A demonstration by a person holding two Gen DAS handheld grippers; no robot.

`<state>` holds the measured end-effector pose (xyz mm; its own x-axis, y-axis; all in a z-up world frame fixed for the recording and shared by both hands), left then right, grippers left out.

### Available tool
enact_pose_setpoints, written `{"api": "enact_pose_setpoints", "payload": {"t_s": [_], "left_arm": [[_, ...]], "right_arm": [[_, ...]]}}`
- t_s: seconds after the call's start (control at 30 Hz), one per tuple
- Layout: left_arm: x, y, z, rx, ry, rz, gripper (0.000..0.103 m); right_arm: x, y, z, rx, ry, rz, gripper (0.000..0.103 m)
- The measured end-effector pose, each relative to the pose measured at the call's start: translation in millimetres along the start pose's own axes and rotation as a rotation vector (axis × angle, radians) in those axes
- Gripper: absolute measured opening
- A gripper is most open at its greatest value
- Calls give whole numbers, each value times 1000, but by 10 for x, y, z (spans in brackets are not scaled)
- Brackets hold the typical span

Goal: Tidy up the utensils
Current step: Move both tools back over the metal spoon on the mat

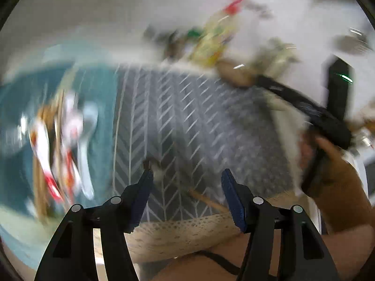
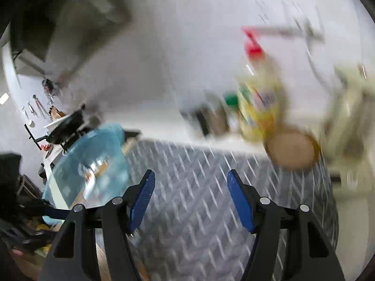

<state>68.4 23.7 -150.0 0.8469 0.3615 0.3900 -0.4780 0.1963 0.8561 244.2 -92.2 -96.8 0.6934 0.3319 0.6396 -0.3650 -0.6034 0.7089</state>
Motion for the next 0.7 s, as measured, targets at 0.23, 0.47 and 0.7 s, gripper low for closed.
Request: {"api": "enact_pose_setpoints", "payload": {"t_s": [0.23, 0.47, 0.7], "left_arm": [[-140, -578, -466, 124, 234, 92, 61], [-176, -835, -516, 224, 215, 113, 62], [-65, -919, -386, 344, 110, 154, 21]], "right_arm": [[-469, -220, 455, 27, -9, -109, 62], [-508, -143, 642, 49, 37, -111, 62], [-581, -118, 753, 49, 29, -117, 62]]}}
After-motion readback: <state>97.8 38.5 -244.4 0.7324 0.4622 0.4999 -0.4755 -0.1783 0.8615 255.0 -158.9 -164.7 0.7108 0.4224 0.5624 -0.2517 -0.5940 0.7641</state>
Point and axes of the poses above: each gripper's, at about its wrist camera, not at the fingertips, and y roughly against the way its jaws point, z to its right, x to its top, the point moved 9 cm from there along -y, roughly the way its jaws point, and after that the axes turned 1 degree about -z, right-handed, at the moved point
